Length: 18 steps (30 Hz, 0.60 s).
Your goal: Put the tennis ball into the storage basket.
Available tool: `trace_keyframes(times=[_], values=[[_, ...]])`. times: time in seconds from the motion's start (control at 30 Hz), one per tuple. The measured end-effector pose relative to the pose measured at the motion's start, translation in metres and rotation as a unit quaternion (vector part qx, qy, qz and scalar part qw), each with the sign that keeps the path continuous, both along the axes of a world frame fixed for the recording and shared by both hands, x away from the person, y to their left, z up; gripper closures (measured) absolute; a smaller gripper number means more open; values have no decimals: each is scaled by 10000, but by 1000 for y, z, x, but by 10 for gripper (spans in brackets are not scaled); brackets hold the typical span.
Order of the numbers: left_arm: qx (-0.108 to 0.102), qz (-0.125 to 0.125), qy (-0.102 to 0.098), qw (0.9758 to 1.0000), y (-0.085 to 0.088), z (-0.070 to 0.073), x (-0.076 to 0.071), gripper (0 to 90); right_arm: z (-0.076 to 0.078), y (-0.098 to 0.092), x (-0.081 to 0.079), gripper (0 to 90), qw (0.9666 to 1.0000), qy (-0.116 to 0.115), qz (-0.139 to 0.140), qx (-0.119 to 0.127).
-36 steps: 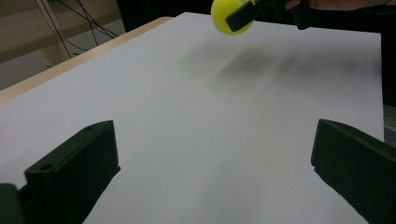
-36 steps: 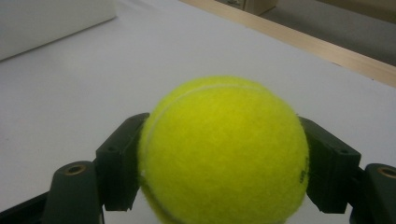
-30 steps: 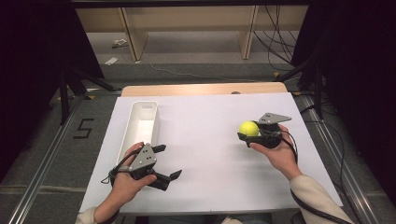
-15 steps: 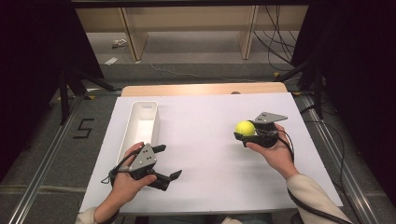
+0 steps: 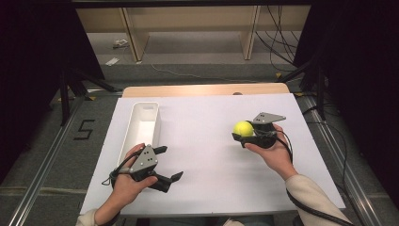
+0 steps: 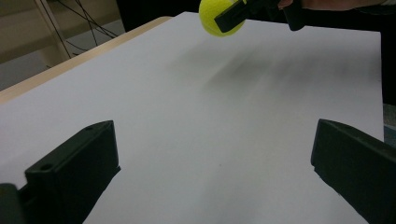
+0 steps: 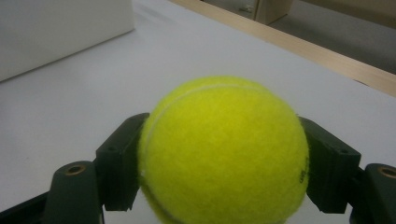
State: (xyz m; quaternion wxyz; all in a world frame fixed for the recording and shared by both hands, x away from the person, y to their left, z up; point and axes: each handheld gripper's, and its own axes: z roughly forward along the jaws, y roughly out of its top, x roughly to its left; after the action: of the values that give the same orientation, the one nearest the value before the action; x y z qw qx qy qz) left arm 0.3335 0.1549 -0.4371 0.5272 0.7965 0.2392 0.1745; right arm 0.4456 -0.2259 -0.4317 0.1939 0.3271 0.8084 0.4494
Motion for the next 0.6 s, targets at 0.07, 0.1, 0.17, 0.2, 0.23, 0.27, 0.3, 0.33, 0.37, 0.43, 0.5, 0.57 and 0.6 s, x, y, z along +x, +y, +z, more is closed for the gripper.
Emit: trace_keyframes(times=[0.07,0.1,0.17,0.2,0.23,0.27,0.3,0.33,0.37,0.43,0.5,0.57,0.6], values=[[-3,-5,0,10000,0,0,0,3,0,1,0,264,10000,19,2,21],[1,-7,-2,10000,0,0,0,3,0,1,0,264,10000,19,2,21],[10,-15,-6,10000,0,0,0,3,1,3,0,264,10000,2,18,15],[12,-15,-6,10000,0,0,0,3,1,3,0,264,10000,2,18,15],[2,-13,-2,10000,0,0,0,3,1,3,0,264,10000,-1,9,25],[-4,-8,-1,10000,0,0,0,3,1,4,0,264,10000,-13,23,31],[-3,-6,-1,10000,0,0,0,3,1,4,0,264,10000,-11,26,36],[-2,-6,0,10000,0,0,0,3,1,4,0,264,10000,-11,26,36],[2,-7,-2,10000,0,0,0,3,1,5,0,264,10000,-11,32,39],[1,-9,-1,10000,0,0,0,4,1,6,1,264,10000,-15,36,46],[7,-17,-3,10000,0,0,0,3,2,7,1,264,10000,-5,52,49],[8,-19,-1,10000,0,0,0,3,2,8,1,264,10000,-15,58,58],[8,-15,-2,10000,0,0,0,3,2,9,1,264,10000,-8,57,57]])
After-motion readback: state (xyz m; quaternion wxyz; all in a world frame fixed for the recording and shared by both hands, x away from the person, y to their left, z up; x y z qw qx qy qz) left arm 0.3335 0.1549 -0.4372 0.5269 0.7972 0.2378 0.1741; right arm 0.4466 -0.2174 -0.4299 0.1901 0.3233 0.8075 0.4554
